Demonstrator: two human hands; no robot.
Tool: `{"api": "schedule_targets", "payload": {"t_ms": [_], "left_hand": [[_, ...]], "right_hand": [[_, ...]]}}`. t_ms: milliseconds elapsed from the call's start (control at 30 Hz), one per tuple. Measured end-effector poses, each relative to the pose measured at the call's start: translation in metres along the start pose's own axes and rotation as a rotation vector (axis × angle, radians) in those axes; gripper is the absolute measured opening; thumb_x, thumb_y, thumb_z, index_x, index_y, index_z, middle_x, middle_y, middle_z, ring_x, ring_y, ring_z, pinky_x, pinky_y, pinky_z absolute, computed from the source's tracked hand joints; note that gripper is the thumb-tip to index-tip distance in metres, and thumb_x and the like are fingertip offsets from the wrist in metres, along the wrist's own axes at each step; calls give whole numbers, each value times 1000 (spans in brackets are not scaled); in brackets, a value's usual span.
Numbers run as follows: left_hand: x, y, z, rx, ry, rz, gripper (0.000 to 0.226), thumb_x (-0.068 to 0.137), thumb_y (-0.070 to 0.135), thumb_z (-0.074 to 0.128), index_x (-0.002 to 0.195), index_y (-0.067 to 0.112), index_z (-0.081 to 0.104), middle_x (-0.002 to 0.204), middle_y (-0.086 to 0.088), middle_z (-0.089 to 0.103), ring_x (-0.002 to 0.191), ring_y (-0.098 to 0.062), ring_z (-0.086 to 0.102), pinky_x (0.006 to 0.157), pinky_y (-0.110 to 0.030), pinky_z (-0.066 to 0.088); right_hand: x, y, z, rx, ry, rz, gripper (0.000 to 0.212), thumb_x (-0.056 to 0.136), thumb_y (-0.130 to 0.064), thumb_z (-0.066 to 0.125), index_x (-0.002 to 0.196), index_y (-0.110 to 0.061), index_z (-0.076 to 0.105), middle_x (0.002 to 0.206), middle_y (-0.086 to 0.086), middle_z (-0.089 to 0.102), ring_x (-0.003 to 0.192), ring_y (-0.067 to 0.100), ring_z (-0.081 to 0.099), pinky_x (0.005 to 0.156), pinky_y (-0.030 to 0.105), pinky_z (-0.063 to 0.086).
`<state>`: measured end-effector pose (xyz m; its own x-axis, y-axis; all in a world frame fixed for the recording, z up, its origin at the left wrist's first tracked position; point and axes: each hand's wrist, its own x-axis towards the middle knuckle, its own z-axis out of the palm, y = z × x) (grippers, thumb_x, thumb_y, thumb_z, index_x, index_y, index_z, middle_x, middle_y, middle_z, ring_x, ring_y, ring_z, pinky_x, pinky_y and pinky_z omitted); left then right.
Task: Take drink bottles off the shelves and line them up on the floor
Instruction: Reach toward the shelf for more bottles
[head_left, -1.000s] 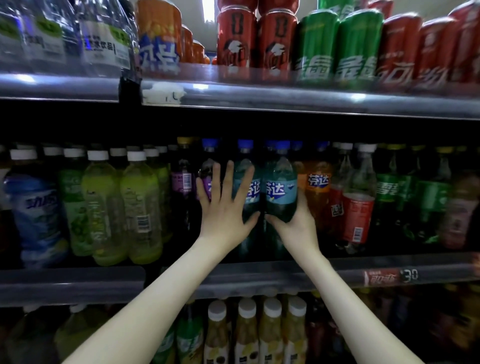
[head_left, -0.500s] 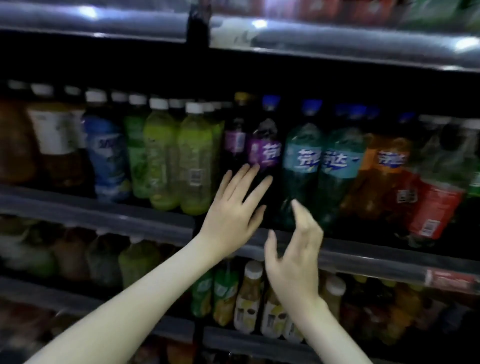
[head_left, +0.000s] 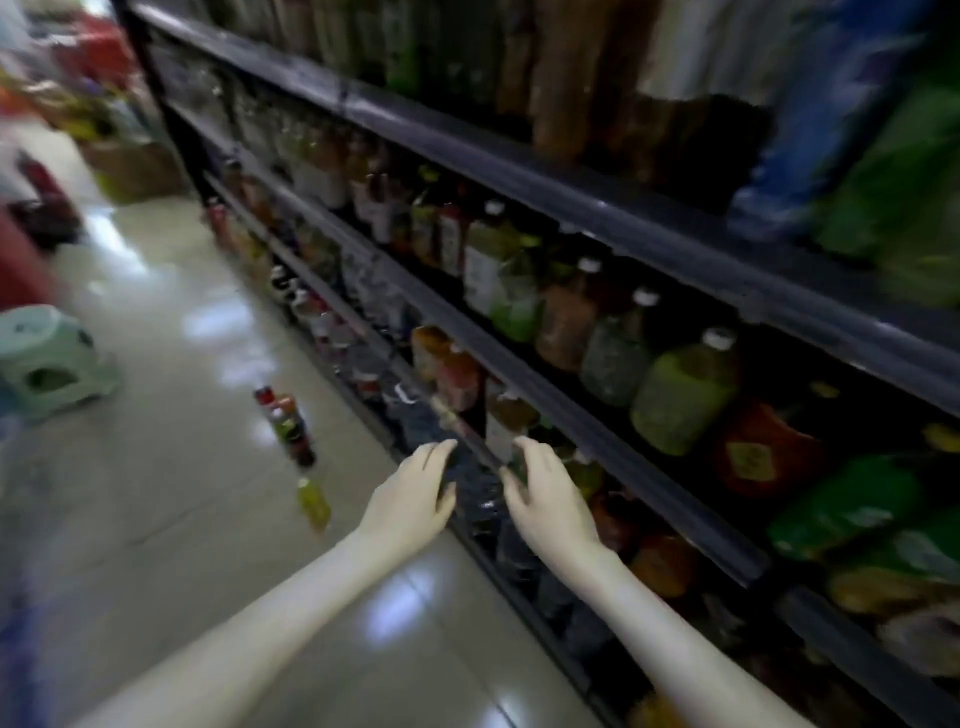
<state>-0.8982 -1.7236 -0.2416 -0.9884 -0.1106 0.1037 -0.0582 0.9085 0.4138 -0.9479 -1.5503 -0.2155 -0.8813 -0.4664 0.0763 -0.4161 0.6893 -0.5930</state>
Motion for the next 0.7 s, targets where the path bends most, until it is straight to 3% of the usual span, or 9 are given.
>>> {"api": "schedule_targets", "payload": {"t_ms": [133,267,533,700], "left_hand": [[-21,-111,-17,56,-75,-270,56,96,26,47,147,16,27,145,-4,39,126,-24,45,92,-35,44],[-34,-201,-30,45,-100,-485,53,93,22,49,143,14,34,142,-10,42,125,-31,46,98,-41,43],[11,-366,-8,4,-114,-655,48,95,20,45,142,15,37,139,-6,43,125,-24,44,90,-32,40],[76,-503,28,-15,-182,-714,49,97,22,42,145,18,33,147,-2,36,130,-22,39,98,-30,37]], "right_hand": [[59,-42,74,-31,-186,-43,43,100,-25,45,141,-18,36,140,0,42,129,17,42,97,32,44],[108,-76,145,-12,-311,-59,45,99,-19,44,143,-14,34,141,3,41,130,20,41,98,32,39],[251,-106,337,-19,-514,-87,45,95,-7,45,139,-7,40,135,11,47,125,25,44,100,31,36],[353,-84,492,-37,-689,50,40,89,-1,48,129,-3,50,123,19,54,114,35,51,93,40,43]]}}
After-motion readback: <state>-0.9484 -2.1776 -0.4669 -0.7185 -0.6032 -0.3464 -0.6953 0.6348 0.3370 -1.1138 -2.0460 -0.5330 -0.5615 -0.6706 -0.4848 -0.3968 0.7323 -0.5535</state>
